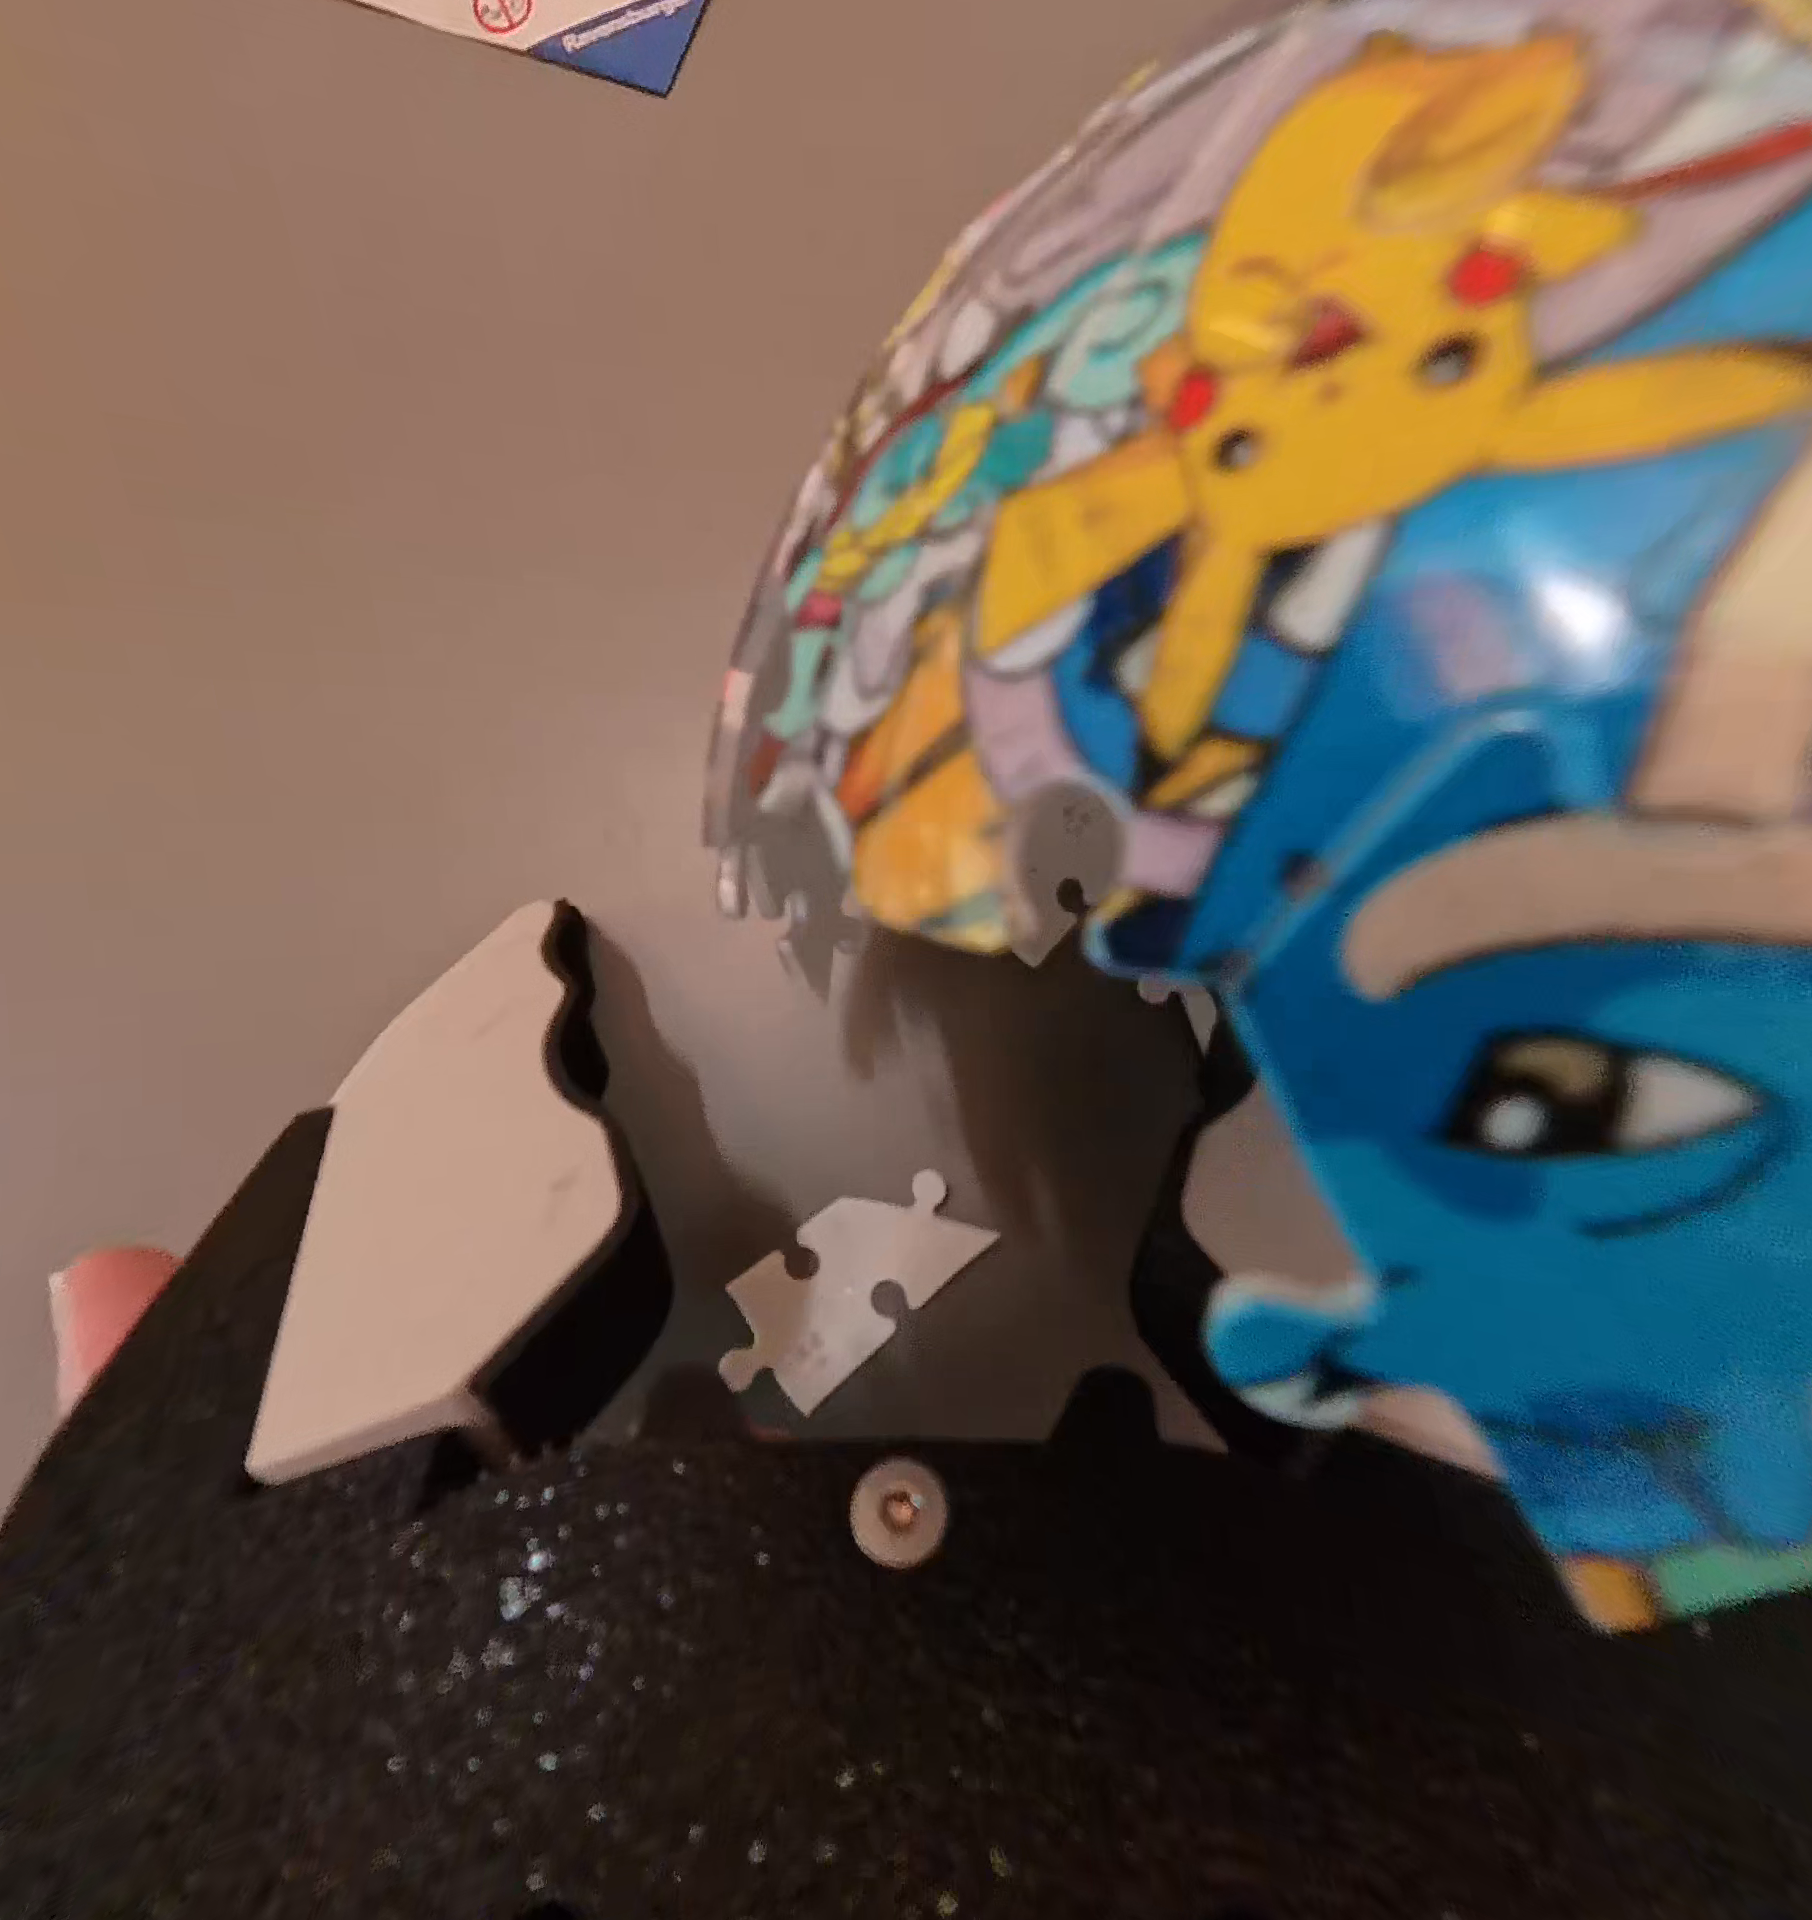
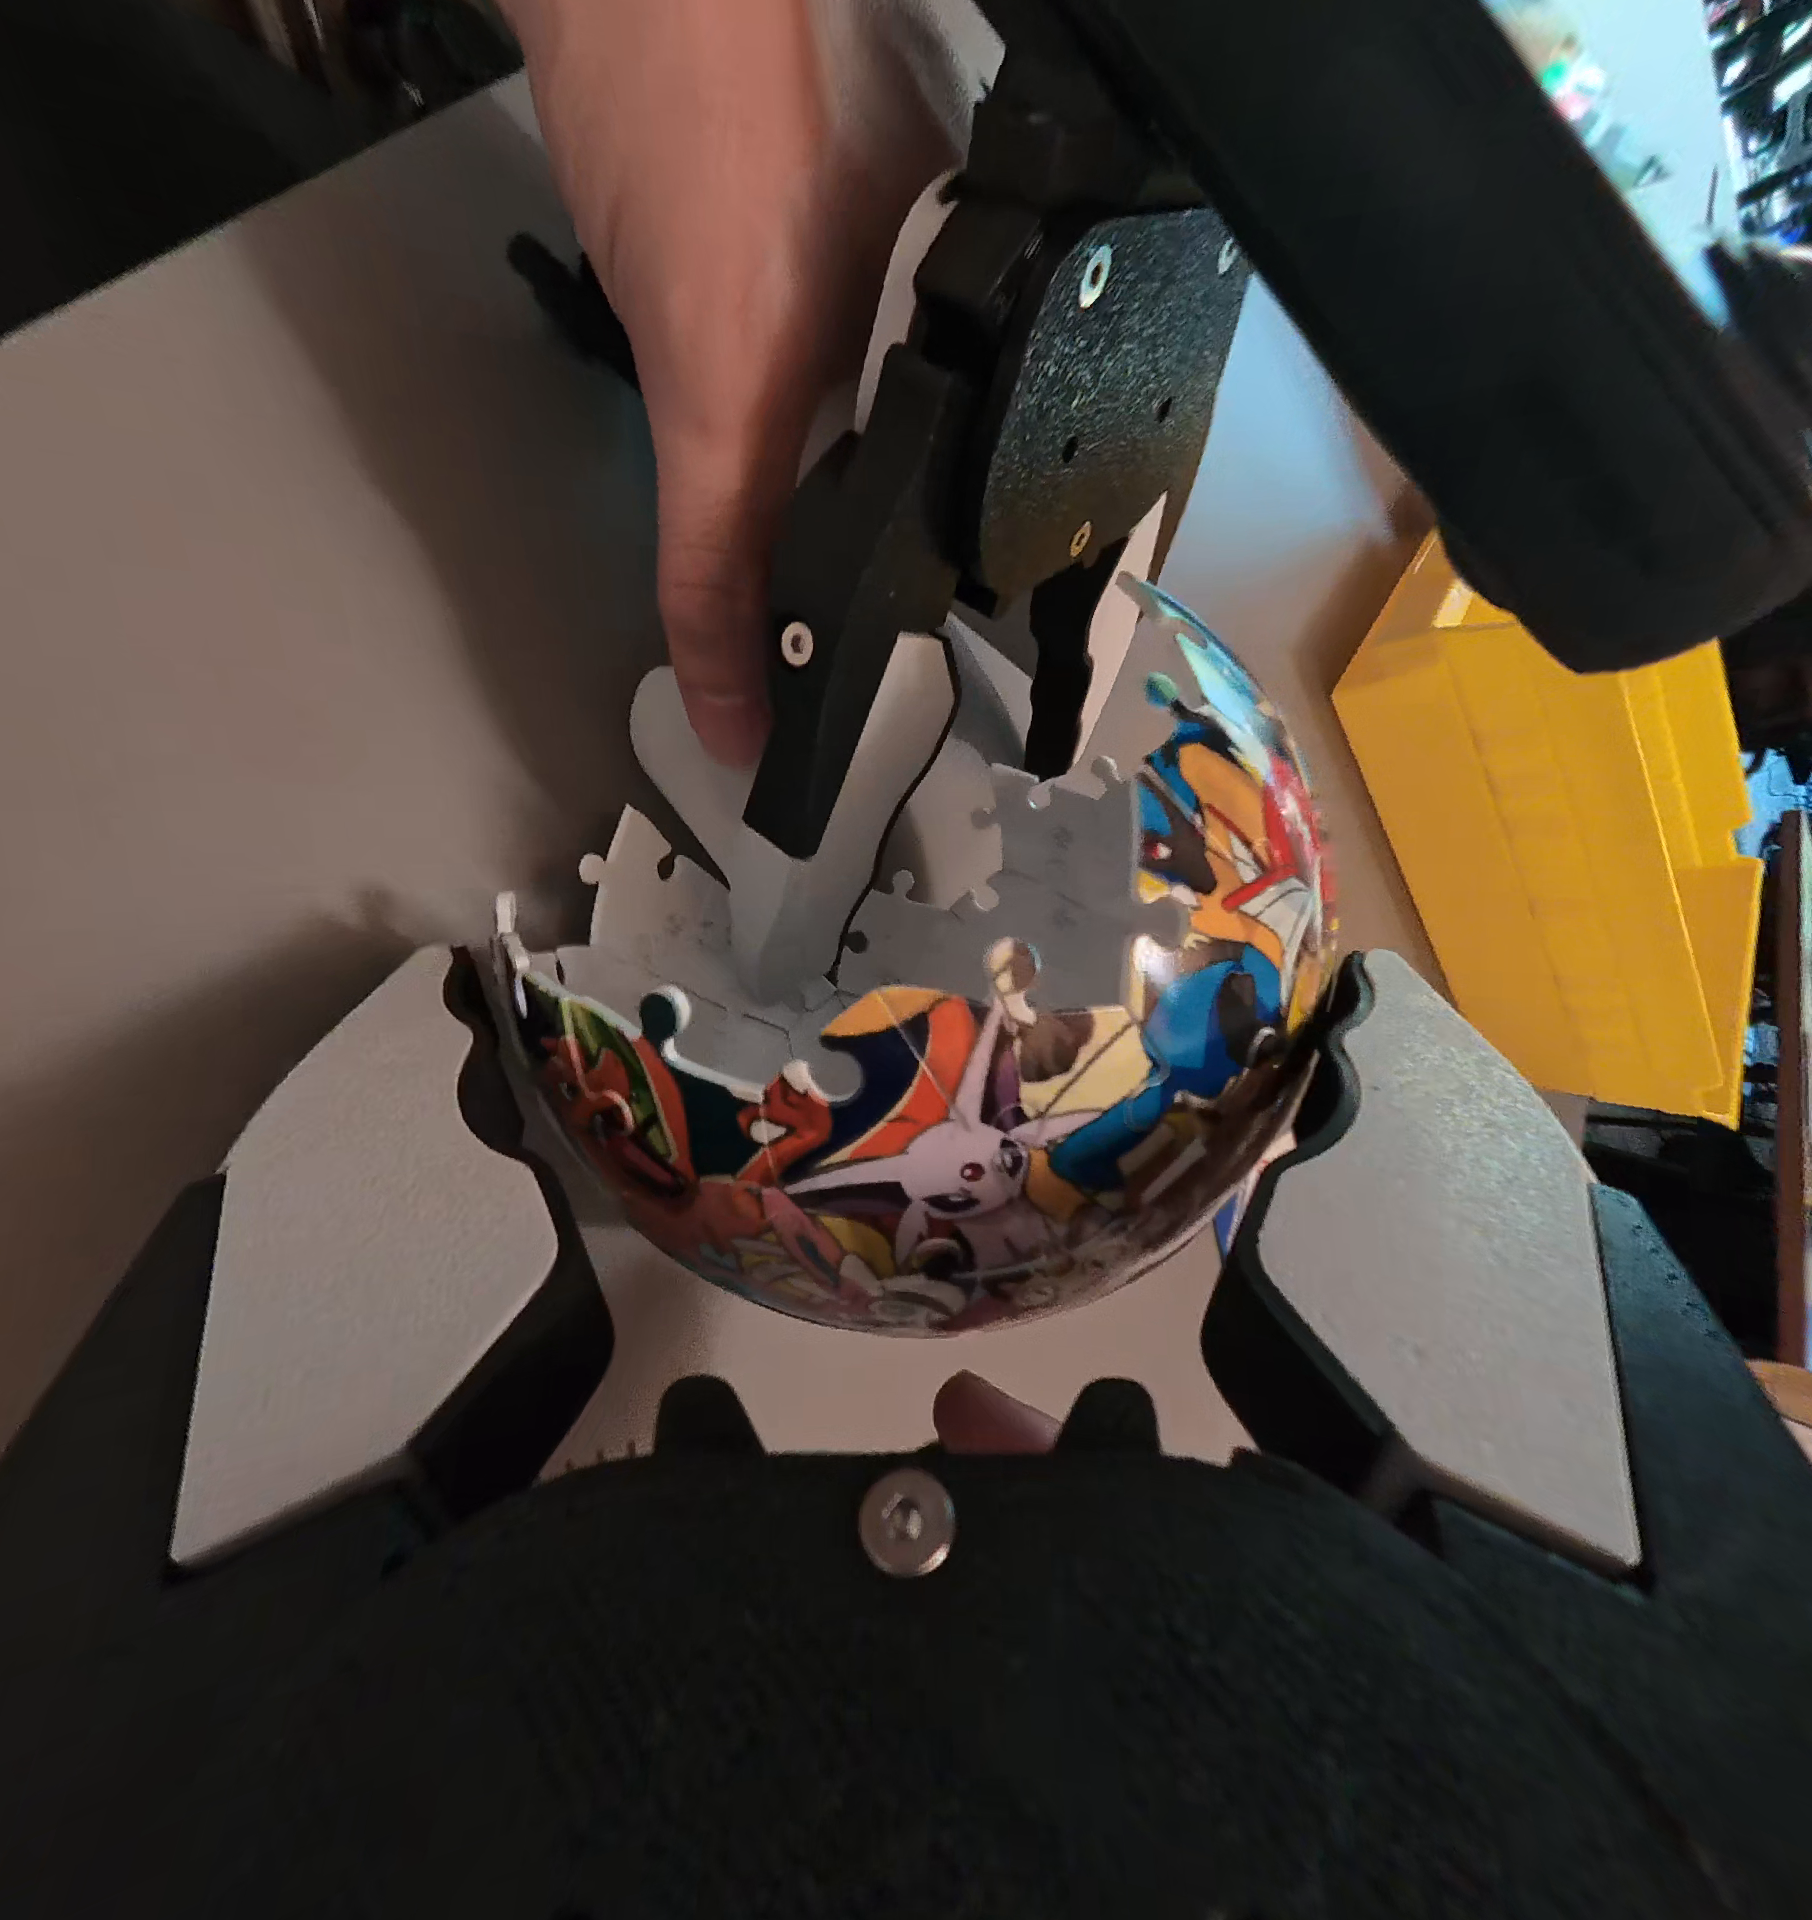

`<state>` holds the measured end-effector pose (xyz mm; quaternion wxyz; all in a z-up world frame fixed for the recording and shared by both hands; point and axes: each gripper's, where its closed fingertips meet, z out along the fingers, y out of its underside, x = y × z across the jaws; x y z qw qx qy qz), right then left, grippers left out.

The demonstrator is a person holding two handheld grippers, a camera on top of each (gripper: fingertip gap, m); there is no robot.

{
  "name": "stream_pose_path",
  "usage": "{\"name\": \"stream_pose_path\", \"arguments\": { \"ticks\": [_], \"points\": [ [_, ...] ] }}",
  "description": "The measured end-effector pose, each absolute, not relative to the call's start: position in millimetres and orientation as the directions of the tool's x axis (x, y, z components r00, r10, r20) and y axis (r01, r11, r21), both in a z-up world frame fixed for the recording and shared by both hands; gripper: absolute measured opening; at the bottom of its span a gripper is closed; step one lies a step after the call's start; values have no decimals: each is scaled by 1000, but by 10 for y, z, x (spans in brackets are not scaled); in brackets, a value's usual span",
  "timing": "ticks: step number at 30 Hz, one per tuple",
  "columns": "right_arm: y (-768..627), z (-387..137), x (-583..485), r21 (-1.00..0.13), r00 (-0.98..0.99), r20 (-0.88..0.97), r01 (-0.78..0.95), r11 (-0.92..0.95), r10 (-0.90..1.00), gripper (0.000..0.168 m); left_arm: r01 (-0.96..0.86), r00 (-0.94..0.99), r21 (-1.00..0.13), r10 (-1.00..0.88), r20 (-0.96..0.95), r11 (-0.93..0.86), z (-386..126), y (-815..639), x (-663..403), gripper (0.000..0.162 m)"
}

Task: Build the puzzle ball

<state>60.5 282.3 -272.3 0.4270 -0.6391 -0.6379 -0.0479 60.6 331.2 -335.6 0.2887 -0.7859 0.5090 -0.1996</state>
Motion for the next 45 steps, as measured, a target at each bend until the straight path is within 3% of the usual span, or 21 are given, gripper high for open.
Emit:
{"name": "stream_pose_path", "arguments": {
  "ticks": [1,6,14,23,31,38,45],
  "points": [
    [2819,-2712,592,-510,194,593,841,178,781,145,-681,405,-660,-914,21,-317,-3357,3315,606,112],
    [2820,-2648,567,-660,290,490,739,132,822,146,-698,414,-635,-910,20,-331,-3359,3311,600,112],
    [2786,-2595,579,-732,320,421,672,110,849,146,-687,396,-657,-918,20,-311,-3364,3337,610,116],
    [2812,-2619,636,-729,334,413,679,87,847,146,-695,377,-654,-926,23,-299,-3362,3352,624,118],
    [2814,-2686,652,-620,283,490,778,101,824,146,-668,422,-668,-906,24,-328,-3353,3394,633,113],
    [2809,-2687,647,-605,271,500,789,108,822,146,-671,422,-666,-906,17,-325,-3359,3396,623,115],
    [2821,-2641,683,-718,336,395,694,59,855,146,-673,415,-667,-910,15,-318,-3362,3401,627,116]
  ]
}}
